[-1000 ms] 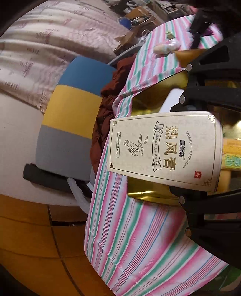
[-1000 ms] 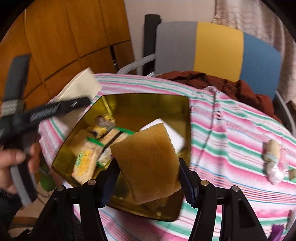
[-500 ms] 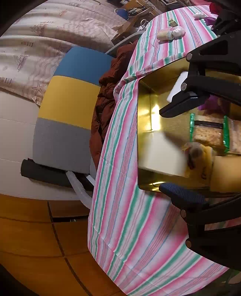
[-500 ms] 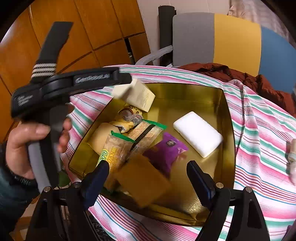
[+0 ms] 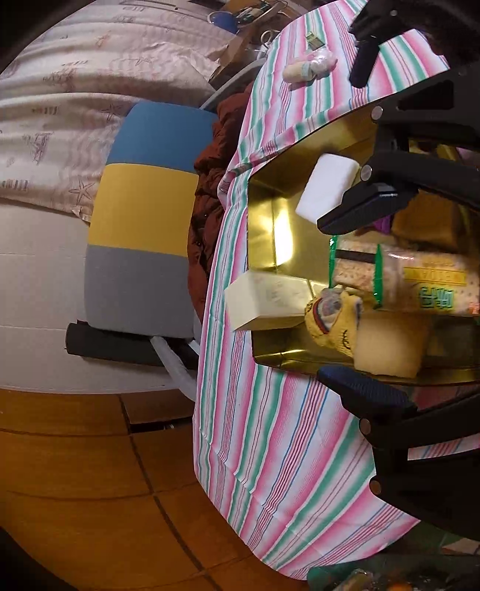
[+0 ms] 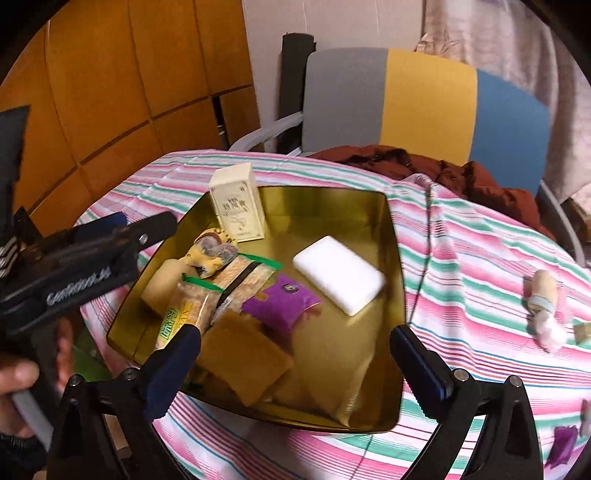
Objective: Organize objects
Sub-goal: 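Place the cream box and orange sponge into the gold tray with both tools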
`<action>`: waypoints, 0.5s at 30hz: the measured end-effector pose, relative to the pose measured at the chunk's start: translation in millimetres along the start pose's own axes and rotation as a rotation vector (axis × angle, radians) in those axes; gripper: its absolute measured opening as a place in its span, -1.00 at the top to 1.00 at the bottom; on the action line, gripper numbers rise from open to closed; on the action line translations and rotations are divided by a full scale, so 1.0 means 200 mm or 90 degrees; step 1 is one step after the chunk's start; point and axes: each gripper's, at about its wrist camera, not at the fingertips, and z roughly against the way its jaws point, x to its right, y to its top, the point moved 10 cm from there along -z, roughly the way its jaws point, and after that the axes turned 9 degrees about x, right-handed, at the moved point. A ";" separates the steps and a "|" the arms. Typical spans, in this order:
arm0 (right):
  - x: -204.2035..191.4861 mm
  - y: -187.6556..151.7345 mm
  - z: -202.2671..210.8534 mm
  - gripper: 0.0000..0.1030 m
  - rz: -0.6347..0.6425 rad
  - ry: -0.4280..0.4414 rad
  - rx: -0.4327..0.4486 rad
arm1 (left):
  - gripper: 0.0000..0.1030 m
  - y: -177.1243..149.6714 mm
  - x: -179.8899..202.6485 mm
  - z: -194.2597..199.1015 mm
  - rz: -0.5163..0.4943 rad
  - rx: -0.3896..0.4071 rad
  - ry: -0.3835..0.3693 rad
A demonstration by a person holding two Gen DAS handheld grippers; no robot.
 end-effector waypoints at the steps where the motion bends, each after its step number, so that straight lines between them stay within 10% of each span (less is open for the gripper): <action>1: 0.01 0.00 0.01 -0.99 0.003 -0.008 0.004 | -0.44 -0.01 0.01 0.01 0.001 -0.002 0.000; 15: 0.19 0.01 0.09 -0.99 -0.031 -0.075 0.034 | -0.44 -0.07 0.11 0.12 -0.038 0.003 -0.003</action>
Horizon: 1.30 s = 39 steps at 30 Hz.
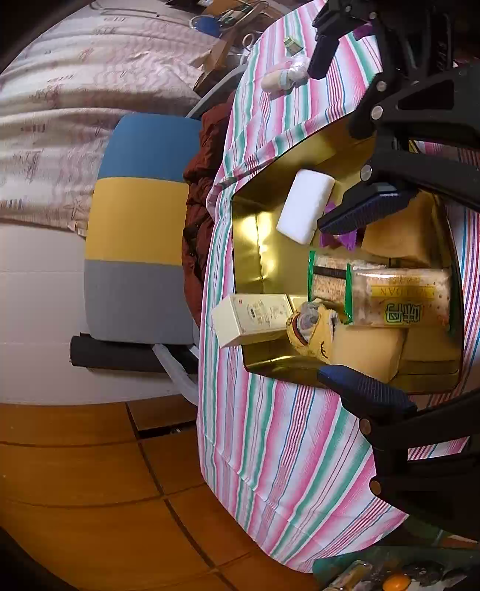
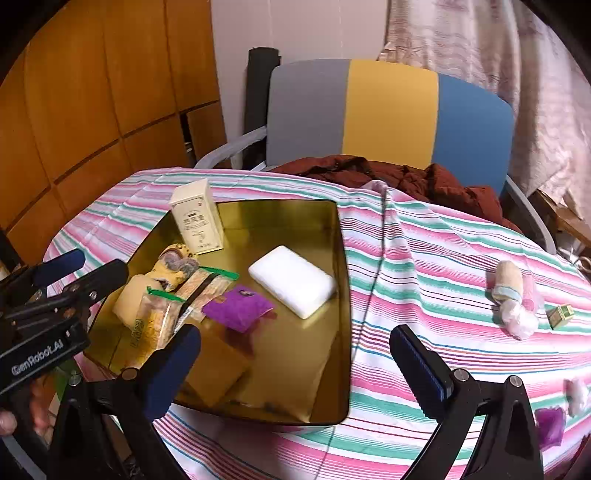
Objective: Organize objects
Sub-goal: 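Place the cream box and orange sponge into the gold tray with both tools, then grasp the purple sachet with the left tool while the right tool grasps a plastic-wrapped ball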
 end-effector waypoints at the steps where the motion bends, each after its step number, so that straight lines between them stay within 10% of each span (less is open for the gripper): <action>1: 0.01 0.00 0.00 -0.99 -0.001 -0.004 0.001 | -0.44 0.00 0.01 0.00 -0.004 0.001 -0.001; 23: 0.52 -0.05 0.13 -0.99 -0.084 -0.108 -0.007 | -0.44 -0.02 0.29 0.02 -0.073 -0.008 -0.058; 39: 1.51 -0.21 0.65 -0.99 -0.323 -0.274 0.011 | -0.44 -0.06 0.89 0.02 -0.130 -0.042 -0.261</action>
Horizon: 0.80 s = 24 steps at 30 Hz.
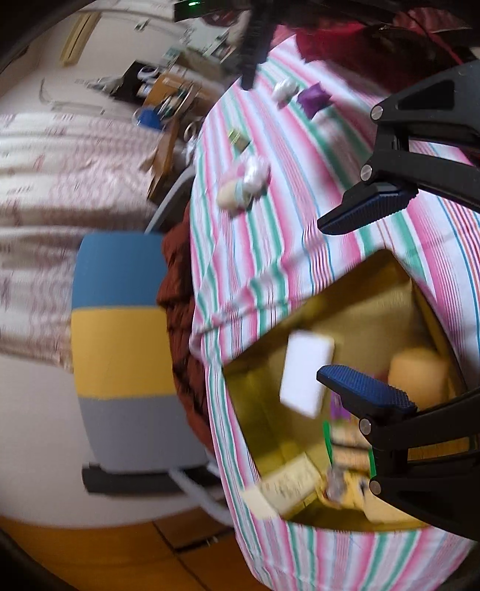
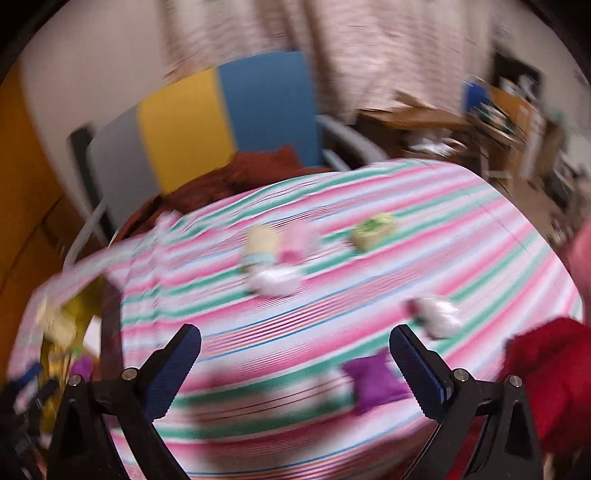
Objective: Organize objects
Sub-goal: 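Grasp the purple sachet with the left tool while the right tool grasps a plastic-wrapped ball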
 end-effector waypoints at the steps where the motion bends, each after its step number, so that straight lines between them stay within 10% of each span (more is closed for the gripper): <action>1: 0.11 0.03 0.01 -0.99 -0.033 -0.015 0.003 | -0.43 0.00 0.05 -0.01 -0.004 -0.003 -0.014; 8: 0.48 0.06 -0.02 -0.99 -0.158 -0.063 -0.004 | -0.43 0.01 0.40 -0.14 -0.057 -0.035 -0.112; 24: 0.57 -0.03 -0.13 -0.99 -0.279 0.040 0.010 | -0.28 -0.20 1.21 -0.52 -0.060 -0.223 -0.334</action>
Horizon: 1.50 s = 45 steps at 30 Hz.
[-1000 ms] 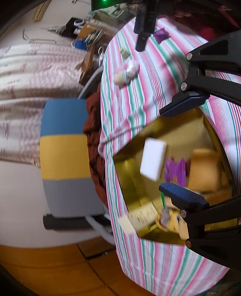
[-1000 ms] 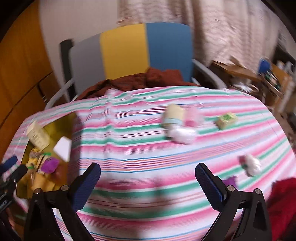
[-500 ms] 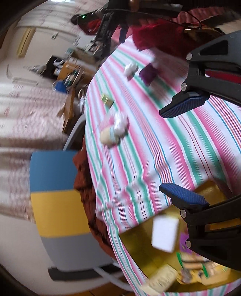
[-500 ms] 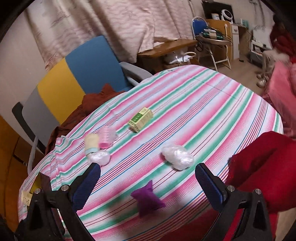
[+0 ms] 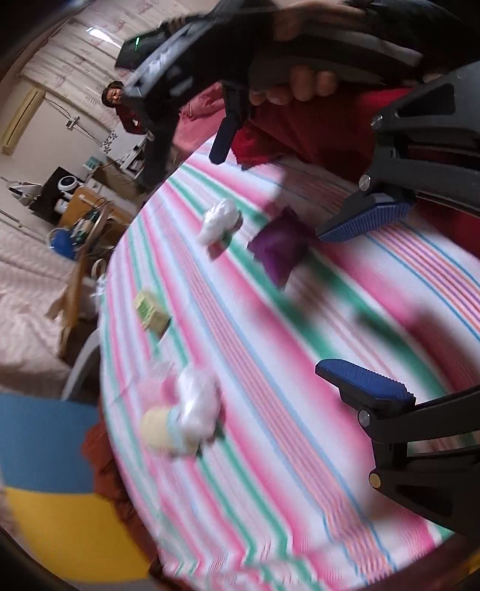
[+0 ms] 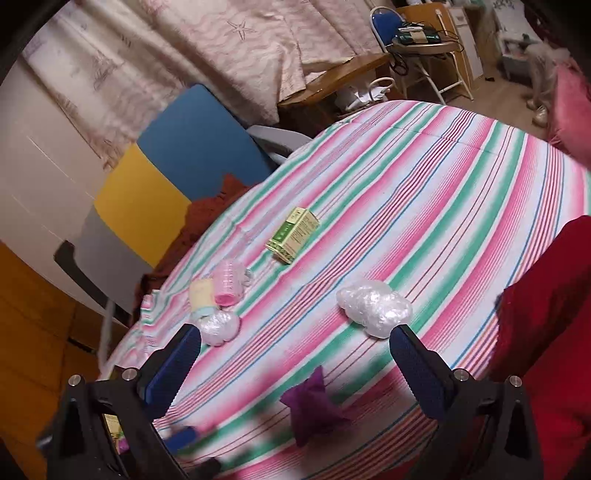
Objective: Organize objects
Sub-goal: 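Grasp the purple sachet with the left tool while the right tool grasps a plastic-wrapped ball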
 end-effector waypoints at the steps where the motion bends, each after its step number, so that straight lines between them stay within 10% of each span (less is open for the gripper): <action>1: 0.00 0.00 0.00 -0.99 -0.004 0.009 0.002 | -0.28 0.00 0.02 -0.04 0.008 -0.010 -0.005; 15: -0.03 0.03 0.01 -0.99 -0.050 0.093 0.024 | -0.33 0.08 0.15 -0.42 0.111 -0.073 -0.006; 28: -0.03 0.02 0.00 -0.99 -0.047 0.081 0.010 | -0.09 0.01 0.10 -0.33 -0.067 -0.029 0.036; 40: 0.05 0.02 -0.16 -0.95 0.042 -0.100 -0.099 | -0.08 -0.14 -0.21 -0.03 -0.032 0.004 0.045; 45: 0.19 0.03 -0.33 -0.63 0.072 -0.197 -0.204 | -0.08 -0.17 -0.26 0.01 -0.014 0.015 0.045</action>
